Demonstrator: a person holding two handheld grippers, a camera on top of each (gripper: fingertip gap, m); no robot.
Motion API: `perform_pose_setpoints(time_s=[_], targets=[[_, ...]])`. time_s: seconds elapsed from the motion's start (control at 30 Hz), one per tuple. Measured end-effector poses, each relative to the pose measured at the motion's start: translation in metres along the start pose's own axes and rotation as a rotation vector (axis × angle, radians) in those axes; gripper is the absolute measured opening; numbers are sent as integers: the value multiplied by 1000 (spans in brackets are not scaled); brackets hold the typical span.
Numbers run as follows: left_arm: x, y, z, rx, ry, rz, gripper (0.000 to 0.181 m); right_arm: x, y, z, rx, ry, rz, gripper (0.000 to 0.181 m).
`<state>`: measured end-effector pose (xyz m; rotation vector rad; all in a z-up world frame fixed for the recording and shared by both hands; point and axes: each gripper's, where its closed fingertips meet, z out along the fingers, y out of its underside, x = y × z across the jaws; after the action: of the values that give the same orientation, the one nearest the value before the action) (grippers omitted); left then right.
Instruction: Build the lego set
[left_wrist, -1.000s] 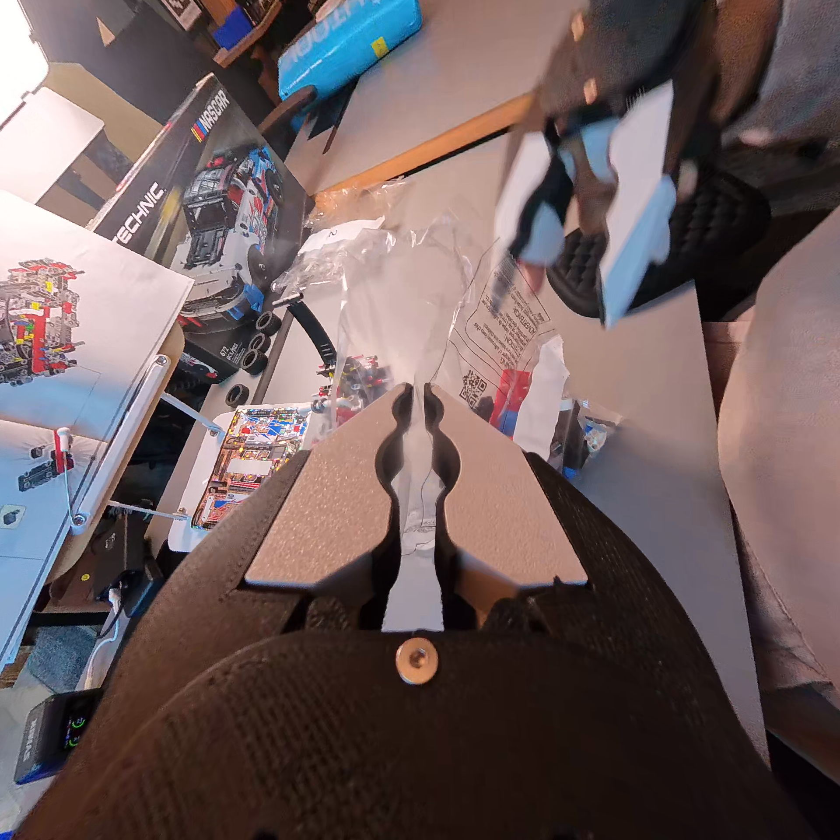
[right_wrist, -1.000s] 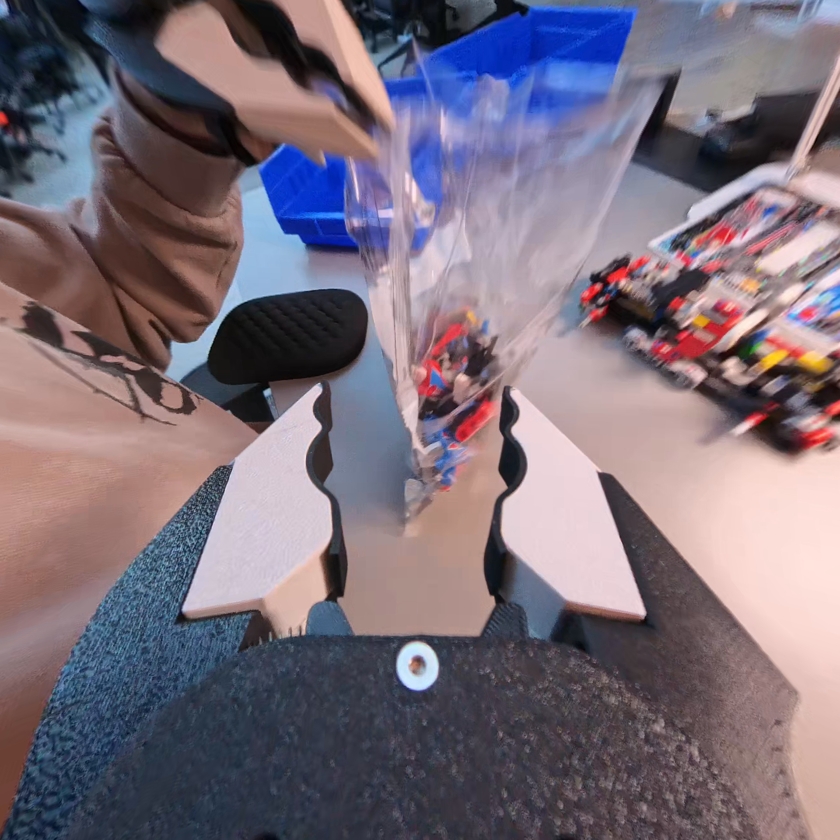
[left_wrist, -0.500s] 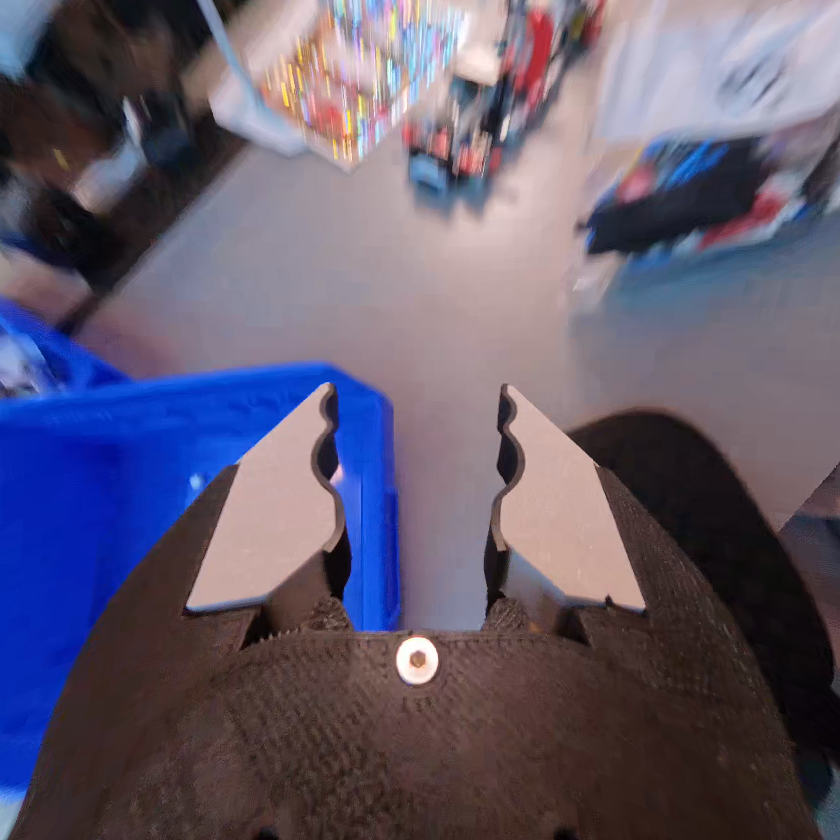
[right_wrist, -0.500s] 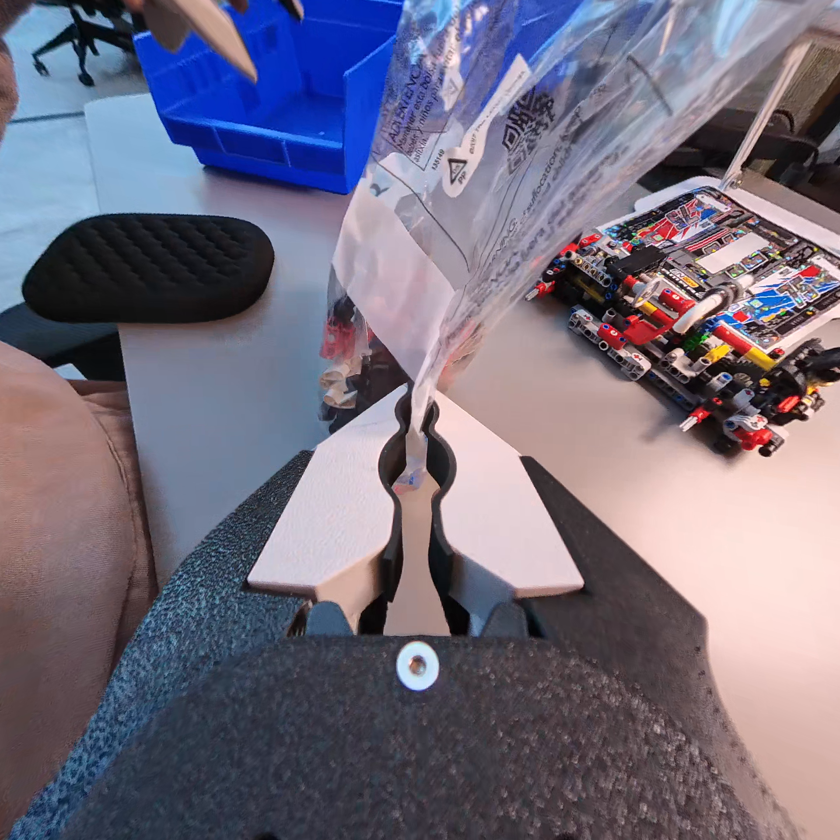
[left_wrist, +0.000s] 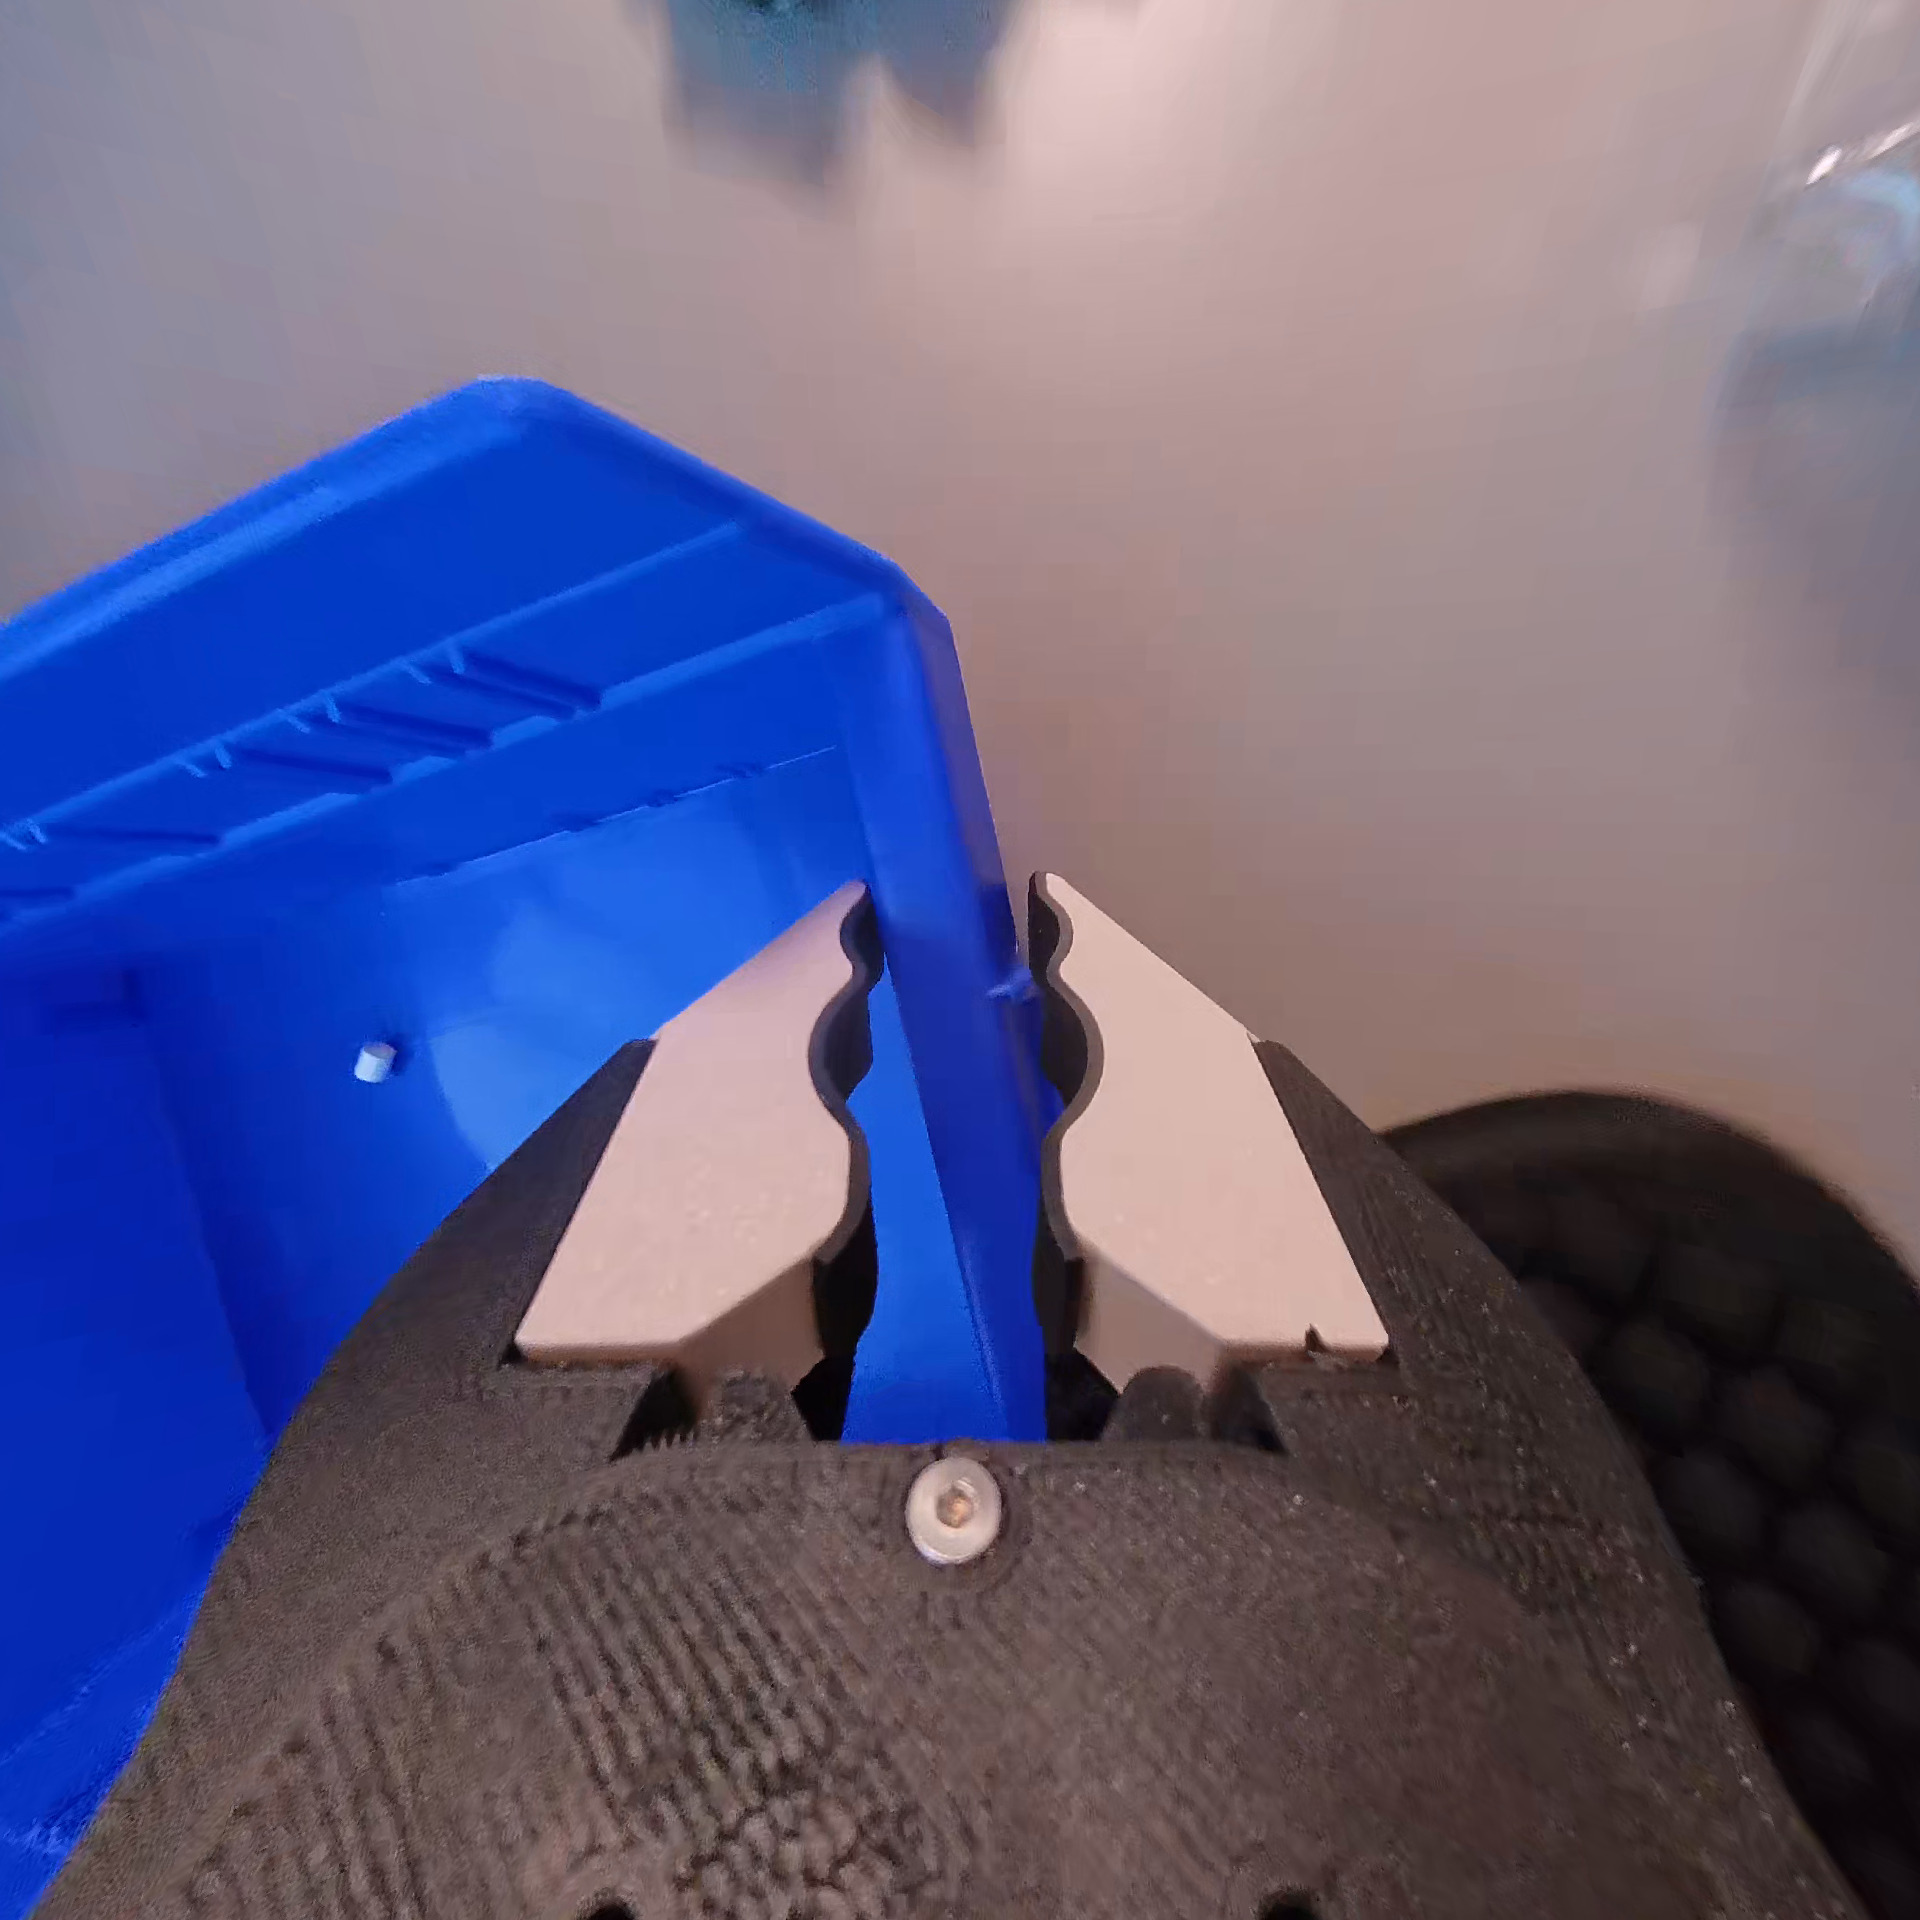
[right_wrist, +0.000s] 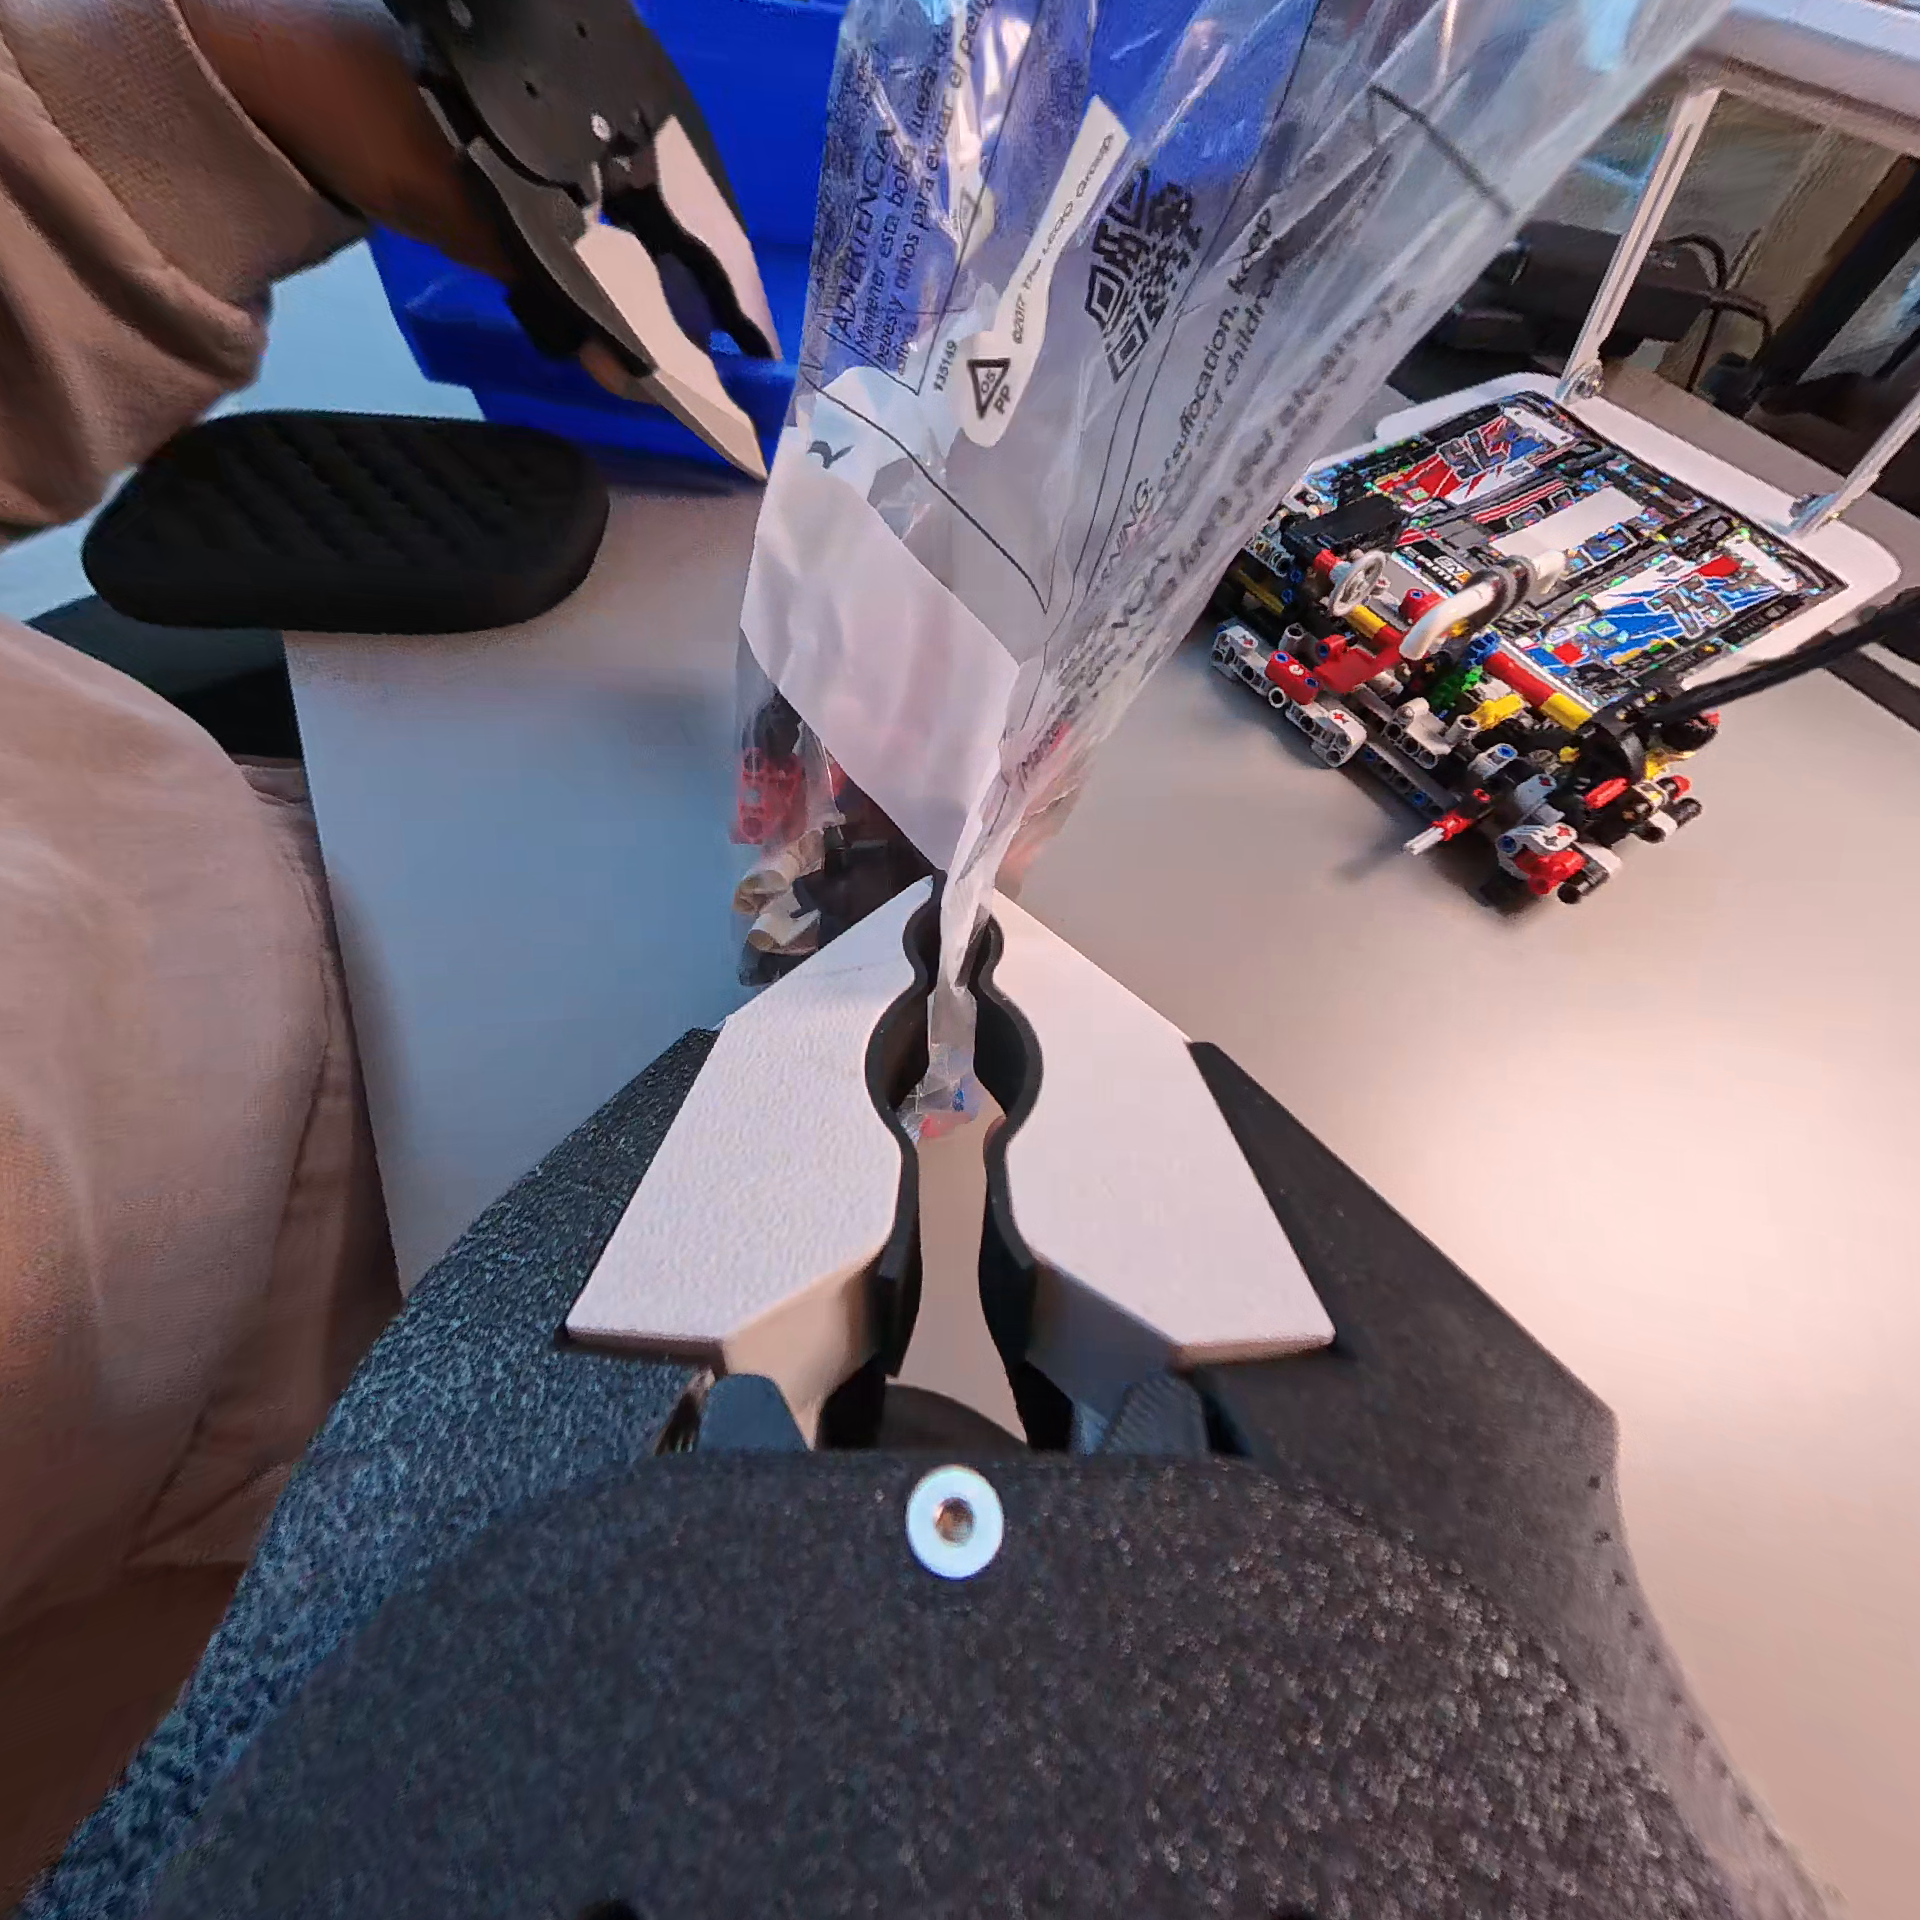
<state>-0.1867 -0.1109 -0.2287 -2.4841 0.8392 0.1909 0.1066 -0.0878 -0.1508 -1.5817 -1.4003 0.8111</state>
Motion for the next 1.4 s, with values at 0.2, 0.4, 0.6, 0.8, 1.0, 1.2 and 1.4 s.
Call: perform_pose_setpoints(time_s=[0.2, 0.4, 0.6, 0.8, 1.0, 1.2, 1.4], targets=[[25, -67, 20, 51, -13, -20, 22, -3, 4, -12, 16, -11, -37, 0], [39, -98, 17, 138, 60, -33, 33, -5, 8, -16, 40, -18, -58, 0], [-7, -107, -61, 344, -5, -73, 33, -1, 10, -17, 51, -19, -49, 0], [-78, -69, -29, 124, 150, 75, 29, 2, 11, -17, 49, -36, -66, 0], [-75, -23, 31, -187, 346, 232, 35, 2, 16, -25, 66, -9, -45, 0], [-62, -14, 43, -238, 397, 297, 13, 7, 22, -32, 73, 11, -14, 0], [-63, -17, 46, -220, 373, 299, 7, 10, 23, -31, 81, 8, -5, 0]])
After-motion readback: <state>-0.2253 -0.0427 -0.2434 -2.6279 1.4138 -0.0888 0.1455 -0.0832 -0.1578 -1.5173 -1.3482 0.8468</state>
